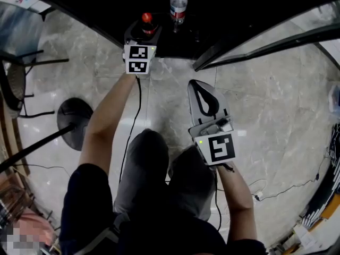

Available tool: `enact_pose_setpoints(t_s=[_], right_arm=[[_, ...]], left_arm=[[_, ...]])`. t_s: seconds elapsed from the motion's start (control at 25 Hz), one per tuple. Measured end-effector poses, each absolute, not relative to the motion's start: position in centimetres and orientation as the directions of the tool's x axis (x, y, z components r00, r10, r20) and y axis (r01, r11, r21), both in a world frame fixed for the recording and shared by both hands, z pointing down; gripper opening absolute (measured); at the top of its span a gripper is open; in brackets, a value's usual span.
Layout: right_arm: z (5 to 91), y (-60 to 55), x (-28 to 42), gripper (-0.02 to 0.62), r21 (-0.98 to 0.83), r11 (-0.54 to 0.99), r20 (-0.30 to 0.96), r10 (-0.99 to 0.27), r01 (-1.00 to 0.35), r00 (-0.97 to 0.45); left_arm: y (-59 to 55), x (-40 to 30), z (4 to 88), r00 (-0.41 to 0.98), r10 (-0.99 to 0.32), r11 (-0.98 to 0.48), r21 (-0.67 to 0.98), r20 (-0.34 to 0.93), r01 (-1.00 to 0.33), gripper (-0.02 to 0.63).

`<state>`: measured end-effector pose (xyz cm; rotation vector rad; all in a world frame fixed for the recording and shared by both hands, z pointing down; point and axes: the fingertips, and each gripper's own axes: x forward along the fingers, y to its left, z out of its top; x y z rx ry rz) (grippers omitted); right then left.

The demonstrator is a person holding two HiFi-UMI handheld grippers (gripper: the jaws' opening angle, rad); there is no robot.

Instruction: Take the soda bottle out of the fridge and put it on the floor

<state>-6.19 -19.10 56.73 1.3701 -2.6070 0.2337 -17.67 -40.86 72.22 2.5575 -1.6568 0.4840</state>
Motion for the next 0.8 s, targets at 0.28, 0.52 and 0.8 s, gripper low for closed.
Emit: enact_pose_setpoints(t_s=[0.28, 0.52, 0.8], right_arm=[[58.2, -18.5, -6.2, 0.018, -0.037, 0.592, 0.262, -0.772, -0.805, -0.580], [60.1, -17.9, -6.6, 0.018, -0.027, 0.627, 0.283, -0.742, -0.778, -0.608], [62.7, -17.8, -7.0, 0.018, -0.031, 0.658, 0.311, -0.709, -0.753, -0.633]], left_arm=[[-34.1, -18.2, 72.7, 0.448, -0.847, -0.488, -0.083, 0.286, -0.869, 0.313], [-29.0, -18.1, 75.9, 0.484, -0.815, -0.528, -0.066, 0.318, -0.846, 0.313], [-26.0, -17.9, 81.7, 0.494, -0.793, -0.534, -0.017, 0.357, -0.845, 0.313]])
